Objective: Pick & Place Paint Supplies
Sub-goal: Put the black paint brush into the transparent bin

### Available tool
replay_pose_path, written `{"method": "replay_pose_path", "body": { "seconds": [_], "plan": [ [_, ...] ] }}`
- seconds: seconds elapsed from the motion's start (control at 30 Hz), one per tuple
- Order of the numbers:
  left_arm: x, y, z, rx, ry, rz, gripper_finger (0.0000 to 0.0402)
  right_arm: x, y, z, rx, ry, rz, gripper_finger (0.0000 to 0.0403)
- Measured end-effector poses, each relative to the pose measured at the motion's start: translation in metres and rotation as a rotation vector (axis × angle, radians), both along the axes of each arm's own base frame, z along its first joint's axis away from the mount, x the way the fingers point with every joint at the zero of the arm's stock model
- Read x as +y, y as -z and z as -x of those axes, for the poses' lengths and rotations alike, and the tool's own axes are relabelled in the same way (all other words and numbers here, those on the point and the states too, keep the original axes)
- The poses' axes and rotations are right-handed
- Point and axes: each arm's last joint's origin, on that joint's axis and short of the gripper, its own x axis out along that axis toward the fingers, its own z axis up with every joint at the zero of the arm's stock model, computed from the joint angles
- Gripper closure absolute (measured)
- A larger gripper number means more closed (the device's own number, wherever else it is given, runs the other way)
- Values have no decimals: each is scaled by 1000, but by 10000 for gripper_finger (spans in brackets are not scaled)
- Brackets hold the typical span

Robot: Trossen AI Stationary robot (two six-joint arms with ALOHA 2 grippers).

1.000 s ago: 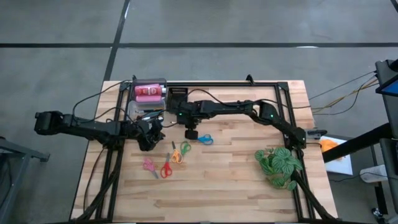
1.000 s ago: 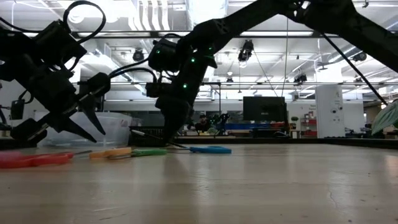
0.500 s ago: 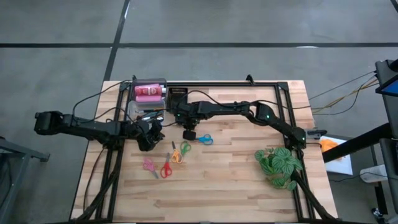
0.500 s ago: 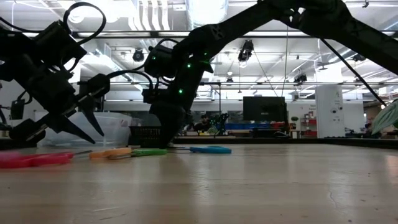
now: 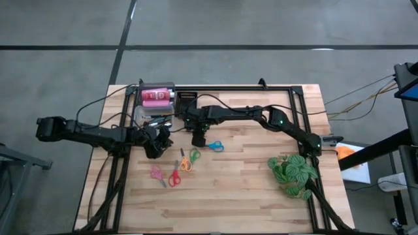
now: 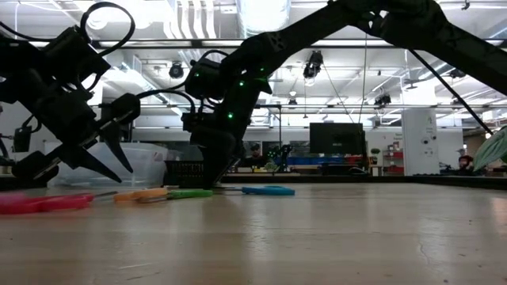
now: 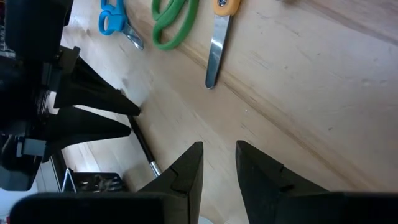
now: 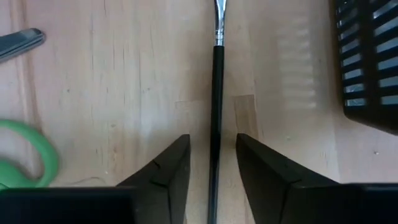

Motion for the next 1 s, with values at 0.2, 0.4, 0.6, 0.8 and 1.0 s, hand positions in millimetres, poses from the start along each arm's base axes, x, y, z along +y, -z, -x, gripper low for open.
{"method": "replay_pose_path", "body": {
  "seconds": [0.2, 0.4, 0.6, 0.8, 1.0],
  "plan": [
    [0, 0, 0, 0, 0, 0, 307, 1, -1, 0, -1, -4, -4, 261],
    [0, 0, 0, 0, 0, 0, 307, 7, -27, 3, -46, -15, 3, 261],
    [0, 0, 0, 0, 0, 0, 307, 19, -56, 6, -115, -34, 15, 261],
    [0, 0, 0, 4, 0, 1, 307, 27, -82, 14, -208, -43, 38, 261],
    [0, 1, 1, 19, -2, 4, 306, 35, -88, 39, -356, -47, 60, 261]
  ]
}}
